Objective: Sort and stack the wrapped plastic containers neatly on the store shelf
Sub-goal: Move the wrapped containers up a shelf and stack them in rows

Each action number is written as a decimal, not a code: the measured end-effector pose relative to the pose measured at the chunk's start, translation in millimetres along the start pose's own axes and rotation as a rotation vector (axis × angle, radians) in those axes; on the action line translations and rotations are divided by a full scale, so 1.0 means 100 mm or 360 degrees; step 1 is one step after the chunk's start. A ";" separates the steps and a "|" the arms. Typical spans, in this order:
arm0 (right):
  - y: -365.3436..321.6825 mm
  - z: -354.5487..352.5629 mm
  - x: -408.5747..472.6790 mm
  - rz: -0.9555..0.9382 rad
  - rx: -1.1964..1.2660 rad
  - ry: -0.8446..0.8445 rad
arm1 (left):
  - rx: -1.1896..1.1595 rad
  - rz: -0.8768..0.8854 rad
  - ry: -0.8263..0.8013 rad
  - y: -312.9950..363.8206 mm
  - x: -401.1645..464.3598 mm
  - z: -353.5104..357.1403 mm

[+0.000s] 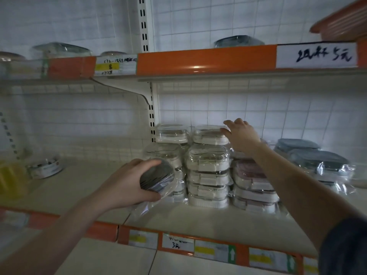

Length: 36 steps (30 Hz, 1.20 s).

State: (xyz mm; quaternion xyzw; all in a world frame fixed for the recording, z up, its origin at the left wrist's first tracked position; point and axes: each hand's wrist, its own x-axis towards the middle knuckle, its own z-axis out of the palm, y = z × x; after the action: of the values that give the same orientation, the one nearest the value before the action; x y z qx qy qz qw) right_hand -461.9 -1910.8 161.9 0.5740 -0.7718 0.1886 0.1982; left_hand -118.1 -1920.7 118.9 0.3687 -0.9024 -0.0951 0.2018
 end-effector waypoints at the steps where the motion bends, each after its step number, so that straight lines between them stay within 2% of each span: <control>1: 0.06 -0.06 -0.09 0.0018 -0.0042 0.0025 | 0.0003 0.0017 0.0003 0.03 0.00 -0.01; 7: 0.46 -0.43 -0.73 0.0246 -0.0179 0.0132 | 0.0024 0.0153 -0.0052 0.23 -0.05 0.02; 14: 0.99 -0.68 -1.54 0.0569 -0.0290 0.0233 | -0.0126 0.0362 -0.0192 0.55 -0.02 0.29; 18: 1.33 -0.80 -1.86 0.0656 -0.0350 0.0274 | -0.0127 0.0466 -0.0207 0.87 0.01 0.42; 26: 2.20 -0.82 -2.12 0.0696 -0.0285 0.0341 | -0.0073 0.0593 -0.0269 1.76 0.31 0.61; 31: 2.87 -0.71 -2.15 0.0582 -0.0205 0.0288 | -0.0251 0.0581 -0.0248 2.51 0.72 0.79; 36: 3.47 -0.58 -2.16 0.0599 -0.0145 0.0169 | -0.0209 0.0559 -0.0168 3.10 1.15 0.92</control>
State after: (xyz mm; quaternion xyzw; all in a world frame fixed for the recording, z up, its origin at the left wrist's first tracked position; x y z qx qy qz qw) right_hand -733.4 -1611.9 76.7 0.3993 -0.8617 0.2172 0.2256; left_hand -426.6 -1779.2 169.3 0.1860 -0.9541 -0.1362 0.1914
